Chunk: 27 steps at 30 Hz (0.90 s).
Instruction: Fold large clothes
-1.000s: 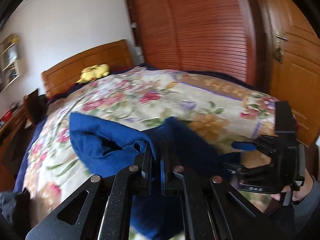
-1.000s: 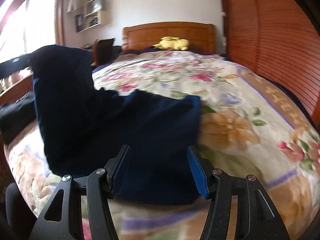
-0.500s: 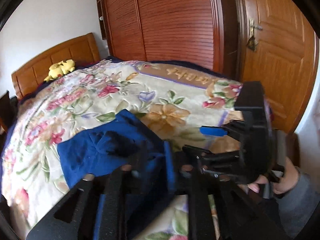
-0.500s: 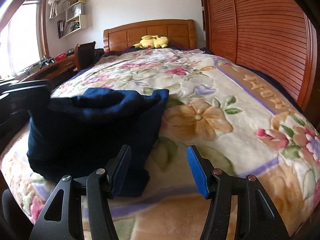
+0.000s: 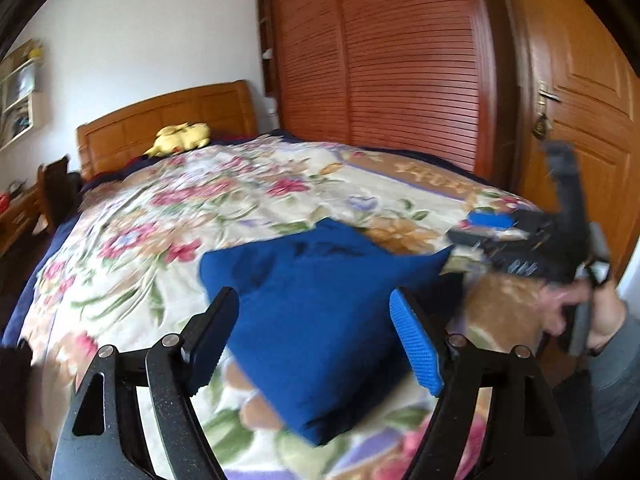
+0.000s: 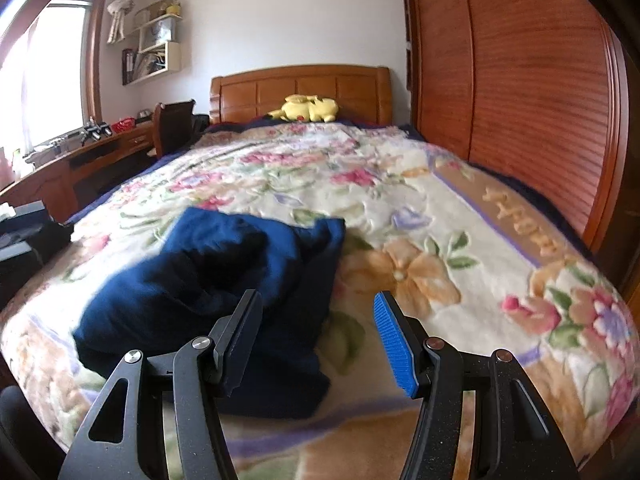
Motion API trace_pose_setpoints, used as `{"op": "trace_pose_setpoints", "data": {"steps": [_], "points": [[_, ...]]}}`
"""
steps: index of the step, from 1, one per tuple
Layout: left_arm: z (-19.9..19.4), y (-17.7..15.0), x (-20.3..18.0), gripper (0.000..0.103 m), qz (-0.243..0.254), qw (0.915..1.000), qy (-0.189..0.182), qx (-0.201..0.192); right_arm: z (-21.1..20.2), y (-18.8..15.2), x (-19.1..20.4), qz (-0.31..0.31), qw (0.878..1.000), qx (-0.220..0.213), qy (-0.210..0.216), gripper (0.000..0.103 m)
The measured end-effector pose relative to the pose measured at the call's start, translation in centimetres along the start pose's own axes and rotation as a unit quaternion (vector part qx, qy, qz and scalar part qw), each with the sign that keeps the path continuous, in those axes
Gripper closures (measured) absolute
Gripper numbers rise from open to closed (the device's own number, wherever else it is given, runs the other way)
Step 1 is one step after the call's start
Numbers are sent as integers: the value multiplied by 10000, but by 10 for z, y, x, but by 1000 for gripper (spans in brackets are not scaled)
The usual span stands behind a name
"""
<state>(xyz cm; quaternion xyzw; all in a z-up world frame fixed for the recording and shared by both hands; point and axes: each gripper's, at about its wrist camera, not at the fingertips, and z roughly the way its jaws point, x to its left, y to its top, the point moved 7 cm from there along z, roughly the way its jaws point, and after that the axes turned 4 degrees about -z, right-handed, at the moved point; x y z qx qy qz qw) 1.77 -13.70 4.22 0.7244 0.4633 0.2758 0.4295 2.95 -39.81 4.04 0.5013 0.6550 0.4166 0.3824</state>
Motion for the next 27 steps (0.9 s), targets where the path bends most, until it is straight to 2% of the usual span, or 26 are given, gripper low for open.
{"op": "trace_pose_setpoints", "data": {"steps": [4,8,11,14,18,23,27], "points": [[9,-20,32,24,-193,9994,274,59,-10,14,16,-94,9998,-87,120,43],[16,-34,55,24,-512,9983,273,51,-10,23,43,-328,9985,-25,443,43],[18,-43,68,24,-648,9974,308,60,-4,22,69,-614,9949,138,792,43],[21,-50,79,24,-702,9969,343,102,5,13,87,-916,9916,337,844,43],[21,-58,90,24,-766,9963,387,98,19,5,83,-967,9912,554,713,43],[23,-65,96,24,-746,9963,410,100,30,-5,77,-941,9886,907,743,43],[26,-68,97,24,-785,9962,357,140,38,2,83,-883,9866,1073,850,43]]}}
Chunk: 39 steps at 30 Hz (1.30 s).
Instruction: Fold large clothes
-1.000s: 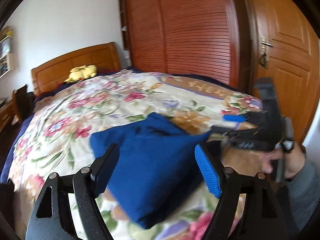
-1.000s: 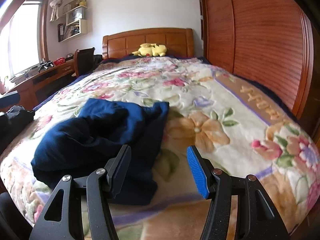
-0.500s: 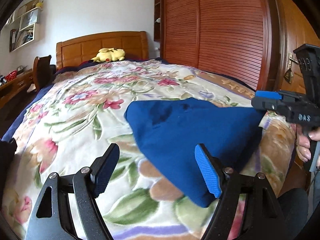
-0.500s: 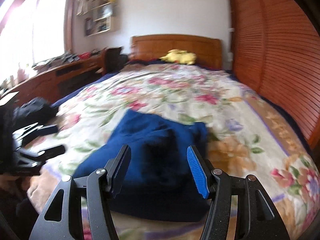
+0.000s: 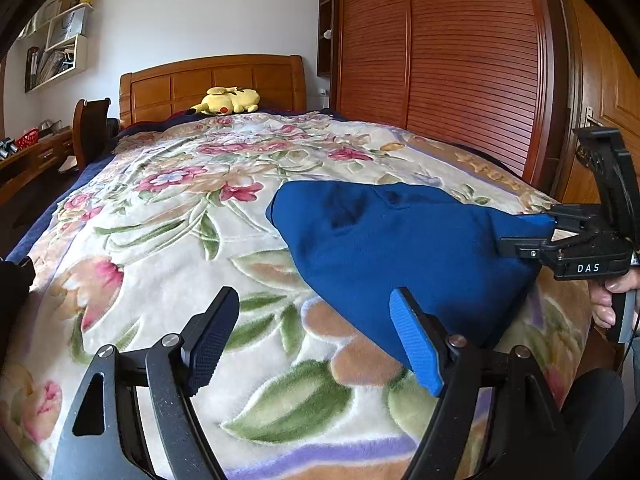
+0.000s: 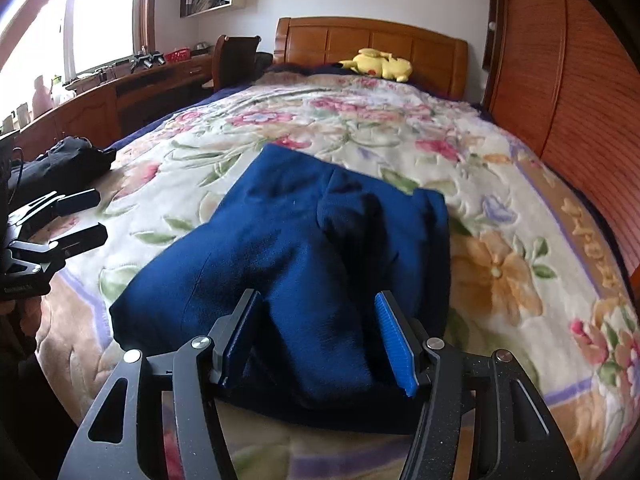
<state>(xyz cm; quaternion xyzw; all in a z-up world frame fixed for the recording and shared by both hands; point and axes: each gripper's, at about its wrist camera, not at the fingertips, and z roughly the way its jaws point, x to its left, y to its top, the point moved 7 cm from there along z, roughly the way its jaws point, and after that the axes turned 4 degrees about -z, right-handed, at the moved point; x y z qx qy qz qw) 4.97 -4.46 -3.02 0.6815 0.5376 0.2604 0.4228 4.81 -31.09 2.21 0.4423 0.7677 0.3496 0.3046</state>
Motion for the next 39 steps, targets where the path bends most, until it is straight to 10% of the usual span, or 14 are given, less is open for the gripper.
{"op": "trace_pose_setpoints", "data": {"steps": [4,9,18,28,32,39], "points": [[-1,0,3,24,-54,10000,-30,-14,6,8,4,-98,9999,64,68,47],[0,-2,4,24,-98,9999,-49,8,10,4,7,-370,9990,133,195,82],[1,-6,1,24,-76,9999,-79,43,-2,8,-2,-533,9984,-157,-74,91],[1,-7,3,24,-87,9999,-102,54,-32,-4,-66,14,9957,-289,-880,92],[1,-8,1,24,-59,9999,-120,65,-3,-39,-63,117,9976,238,-642,91],[4,-10,-2,24,-10,9999,-91,120,-17,-45,-58,372,9979,-44,-534,79]]}}
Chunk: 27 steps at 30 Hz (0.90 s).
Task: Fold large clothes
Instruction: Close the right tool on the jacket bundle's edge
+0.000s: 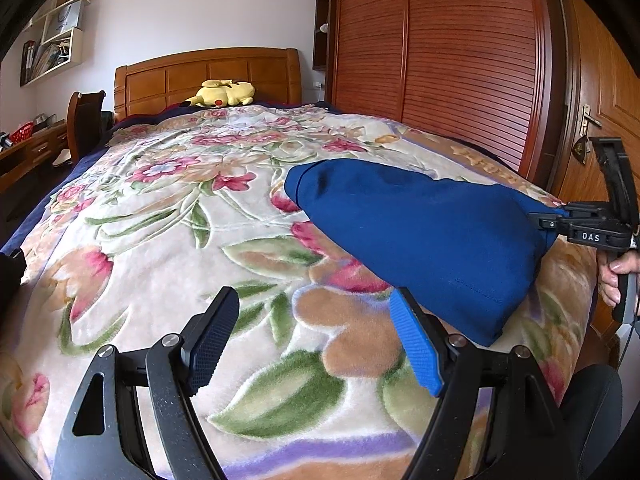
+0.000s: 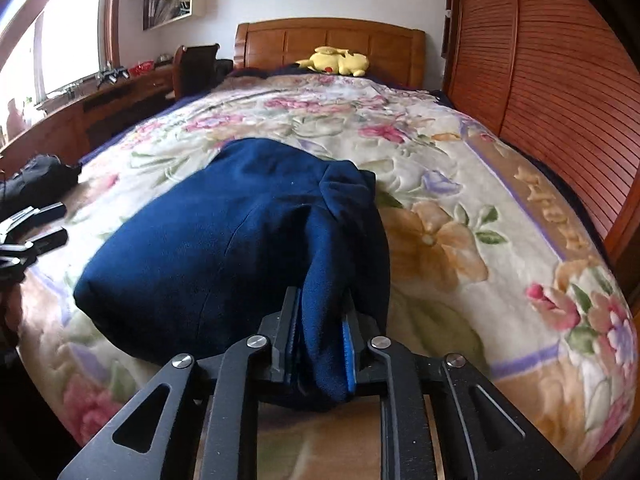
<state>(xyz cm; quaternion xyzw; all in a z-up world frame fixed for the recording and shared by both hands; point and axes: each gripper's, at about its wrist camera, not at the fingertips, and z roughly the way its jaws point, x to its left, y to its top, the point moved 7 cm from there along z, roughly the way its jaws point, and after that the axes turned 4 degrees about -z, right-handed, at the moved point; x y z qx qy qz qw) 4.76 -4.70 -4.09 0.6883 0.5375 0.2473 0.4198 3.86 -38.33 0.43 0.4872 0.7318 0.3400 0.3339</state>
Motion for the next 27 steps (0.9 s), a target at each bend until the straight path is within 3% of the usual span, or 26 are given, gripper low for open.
{"op": "trace_pose_setpoints", "data": {"steps": [6,8,14,27], "points": [[1,0,0,24,3,10000,11,0,-24,-6,-13,162,9992,-192,-325,49],[1,0,0,24,-7,10000,4,5,-36,-15,-12,299,9985,-254,-374,46],[1,0,0,24,-1,10000,5,2,-54,-47,-11,516,9976,-176,-427,46],[5,-2,2,24,-58,10000,44,35,4,-54,-6,1185,9929,61,-57,46]]}}
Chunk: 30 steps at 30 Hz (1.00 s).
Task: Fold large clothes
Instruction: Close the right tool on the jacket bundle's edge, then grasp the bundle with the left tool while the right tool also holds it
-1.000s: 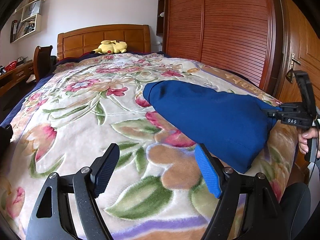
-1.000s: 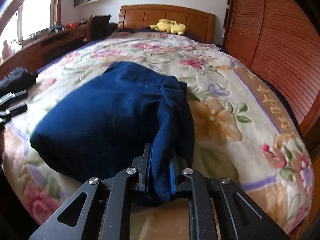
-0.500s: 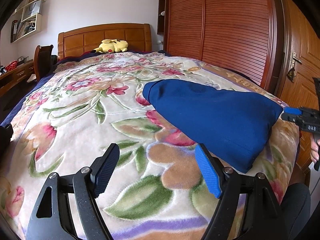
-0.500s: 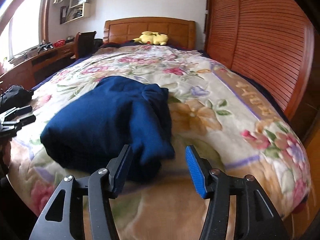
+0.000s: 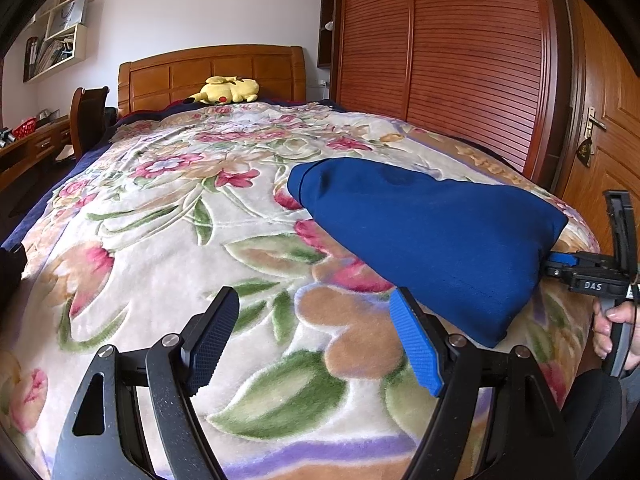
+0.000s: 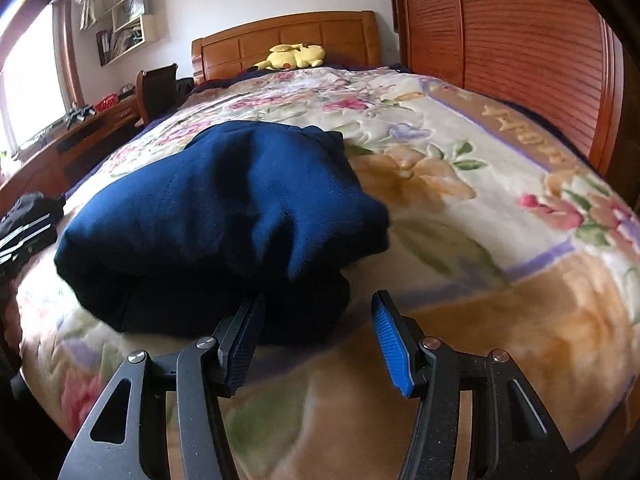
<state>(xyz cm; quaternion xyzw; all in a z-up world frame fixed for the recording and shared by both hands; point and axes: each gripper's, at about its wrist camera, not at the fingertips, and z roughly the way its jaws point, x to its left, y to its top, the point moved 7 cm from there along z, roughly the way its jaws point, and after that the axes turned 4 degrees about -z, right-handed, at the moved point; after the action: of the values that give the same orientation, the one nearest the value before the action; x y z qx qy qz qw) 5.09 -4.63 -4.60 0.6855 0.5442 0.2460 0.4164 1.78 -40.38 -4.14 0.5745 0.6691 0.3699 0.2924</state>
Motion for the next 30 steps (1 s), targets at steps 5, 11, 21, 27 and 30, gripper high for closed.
{"op": "trace_pose_setpoints", "data": {"steps": [5,11,21,27,30], "points": [[3,-1,0,24,-3,10000,22,21,9,-2,-10,349,9991,50,253,46],[6,-2,0,24,21,10000,52,61,14,1,-10,588,9952,-80,778,75],[13,2,-2,24,47,9999,51,145,-12,24,-37,110,9960,-736,494,98],[37,24,-7,24,347,9989,105,294,-1,52,-101,-77,9970,-695,-336,99],[56,41,-7,24,460,9983,142,328,8,64,-121,-102,9962,-697,-521,98]]}}
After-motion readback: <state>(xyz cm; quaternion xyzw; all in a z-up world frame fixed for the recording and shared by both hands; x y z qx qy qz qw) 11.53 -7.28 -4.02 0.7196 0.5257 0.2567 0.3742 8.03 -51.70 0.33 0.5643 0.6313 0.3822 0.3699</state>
